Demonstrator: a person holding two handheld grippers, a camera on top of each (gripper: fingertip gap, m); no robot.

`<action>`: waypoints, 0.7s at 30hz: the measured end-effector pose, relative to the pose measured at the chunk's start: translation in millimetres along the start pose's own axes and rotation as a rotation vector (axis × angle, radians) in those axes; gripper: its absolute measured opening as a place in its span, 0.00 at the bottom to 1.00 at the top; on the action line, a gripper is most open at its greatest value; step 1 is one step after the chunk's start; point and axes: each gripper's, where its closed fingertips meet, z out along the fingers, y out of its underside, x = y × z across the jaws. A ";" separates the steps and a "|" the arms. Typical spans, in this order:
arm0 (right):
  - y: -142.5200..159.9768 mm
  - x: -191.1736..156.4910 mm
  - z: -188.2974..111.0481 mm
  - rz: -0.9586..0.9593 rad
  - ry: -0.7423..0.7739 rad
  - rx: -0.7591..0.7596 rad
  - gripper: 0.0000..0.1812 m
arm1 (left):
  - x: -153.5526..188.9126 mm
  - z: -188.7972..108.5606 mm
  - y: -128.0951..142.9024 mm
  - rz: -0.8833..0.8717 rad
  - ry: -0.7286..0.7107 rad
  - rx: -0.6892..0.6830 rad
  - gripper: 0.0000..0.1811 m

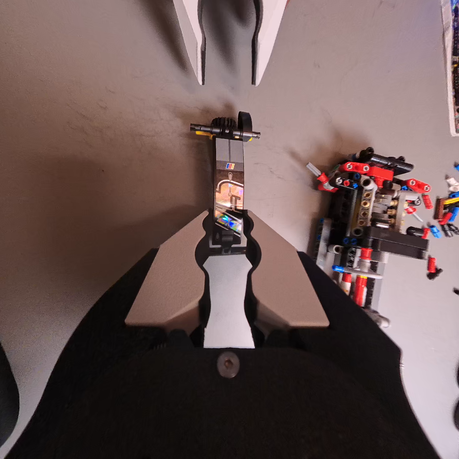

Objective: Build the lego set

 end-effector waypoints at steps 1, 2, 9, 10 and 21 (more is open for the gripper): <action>1.9 -1.4 2.1 0.007 0.005 0.001 0.11 | -0.1 0.2 -0.6 -0.001 -0.002 0.003 0.20; 3.5 -1.4 3.2 0.013 0.020 0.000 0.13 | -0.2 0.5 -1.2 -0.001 -0.004 0.005 0.21; -23.7 1.4 -32.8 0.083 0.186 0.253 0.20 | -2.4 3.6 -5.3 -0.025 -0.029 0.021 0.21; -31.6 5.6 -42.7 0.099 0.237 0.330 0.20 | -4.4 3.0 -8.2 -0.034 -0.041 0.038 0.21; -56.3 94.7 -126.4 0.342 0.788 0.753 0.15 | -82.3 -70.9 -58.7 -0.164 -0.520 0.496 0.24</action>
